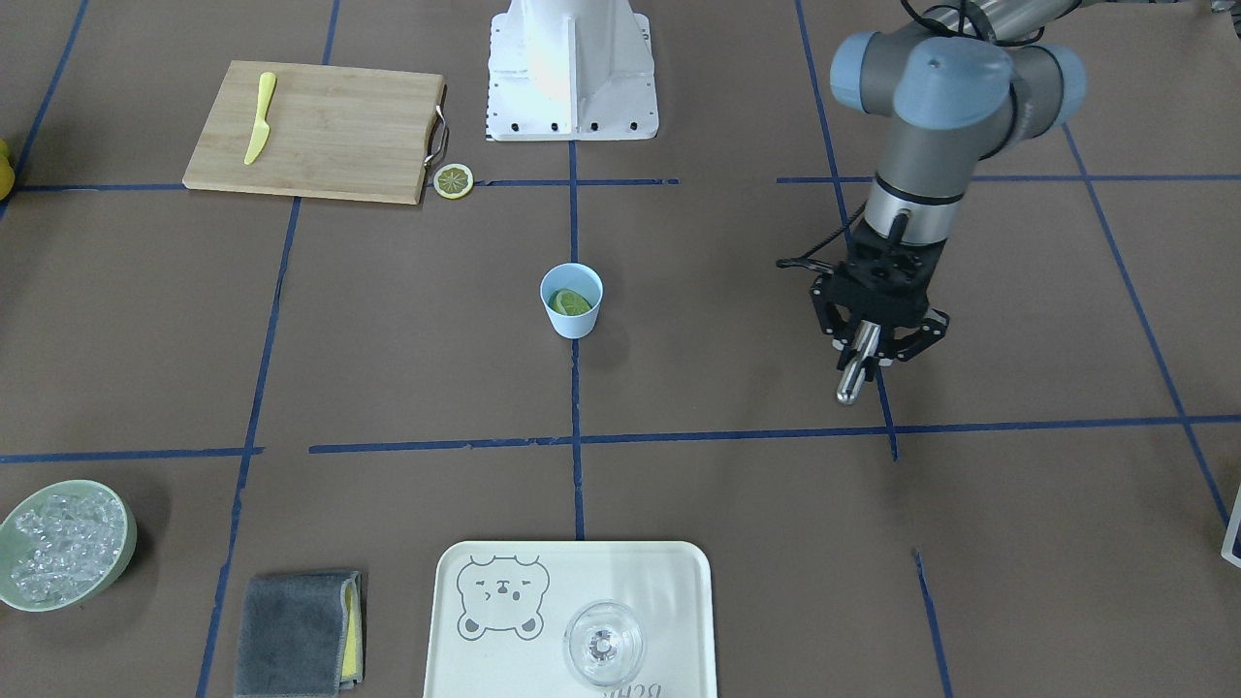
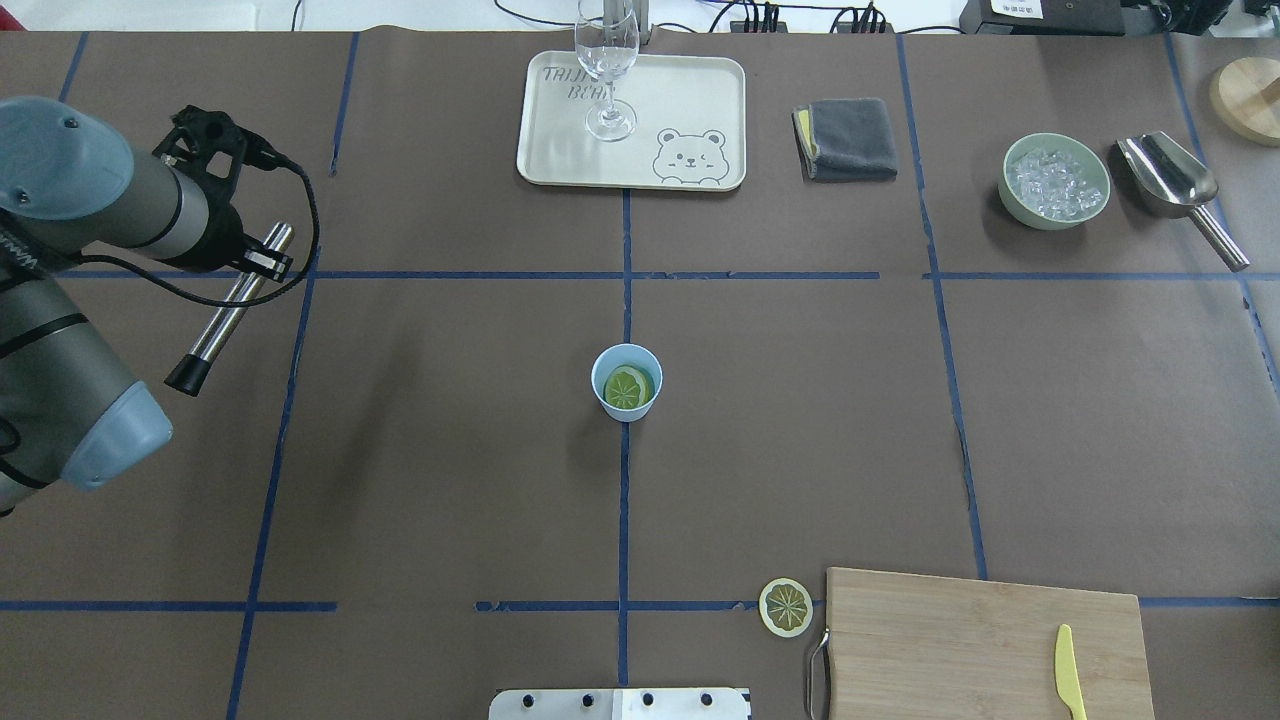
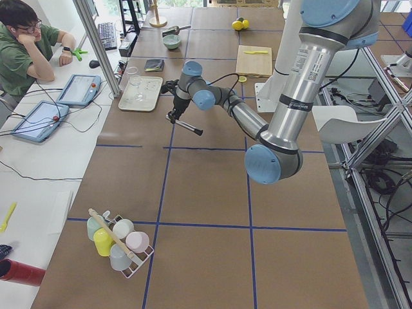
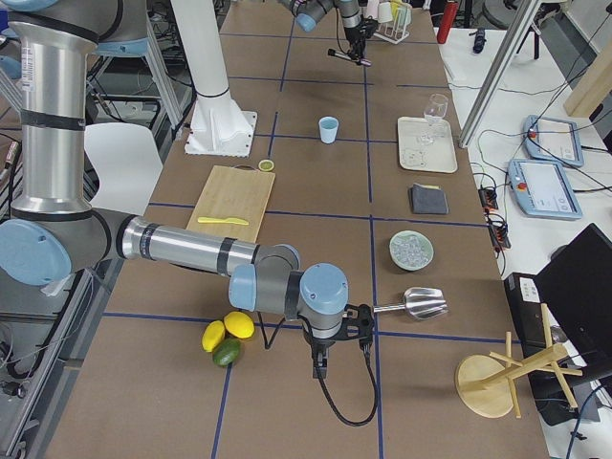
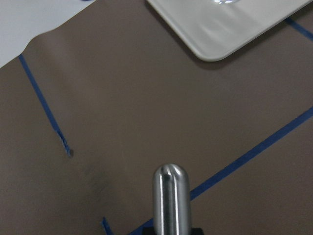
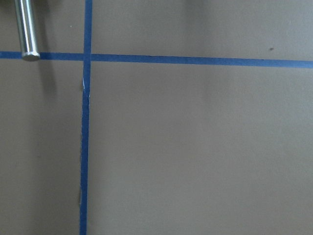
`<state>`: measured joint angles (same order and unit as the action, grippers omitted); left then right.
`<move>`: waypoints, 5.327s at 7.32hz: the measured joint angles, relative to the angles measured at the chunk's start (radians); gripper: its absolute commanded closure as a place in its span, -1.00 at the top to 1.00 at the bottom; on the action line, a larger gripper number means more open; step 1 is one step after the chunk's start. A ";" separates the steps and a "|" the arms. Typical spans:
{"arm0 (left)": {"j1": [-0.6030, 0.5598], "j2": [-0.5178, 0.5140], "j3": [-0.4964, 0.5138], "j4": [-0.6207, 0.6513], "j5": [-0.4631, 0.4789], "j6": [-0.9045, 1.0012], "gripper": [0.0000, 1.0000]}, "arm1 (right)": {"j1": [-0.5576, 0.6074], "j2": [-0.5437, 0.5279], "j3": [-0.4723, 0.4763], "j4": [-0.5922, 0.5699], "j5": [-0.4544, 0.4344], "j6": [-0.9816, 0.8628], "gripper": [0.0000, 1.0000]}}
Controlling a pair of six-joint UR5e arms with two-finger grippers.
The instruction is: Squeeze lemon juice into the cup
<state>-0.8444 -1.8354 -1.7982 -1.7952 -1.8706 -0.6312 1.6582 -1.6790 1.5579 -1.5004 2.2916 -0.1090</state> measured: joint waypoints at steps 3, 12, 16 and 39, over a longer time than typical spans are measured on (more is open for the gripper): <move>-0.002 0.090 0.027 -0.022 -0.014 -0.203 -1.00 | 0.000 0.003 0.000 0.001 0.002 0.000 1.00; 0.041 0.142 0.136 -0.234 -0.012 -0.273 1.00 | 0.000 0.009 -0.001 0.003 -0.001 0.000 1.00; -0.098 0.166 0.029 -0.158 -0.100 0.074 1.00 | 0.000 0.010 -0.001 0.003 0.000 0.000 1.00; -0.768 0.380 0.065 0.201 -0.494 0.763 1.00 | -0.004 0.013 0.012 0.006 0.066 0.011 1.00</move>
<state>-1.6121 -1.4553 -1.7328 -1.5939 -2.3647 0.1319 1.6537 -1.6662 1.5695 -1.4941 2.3578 -0.0982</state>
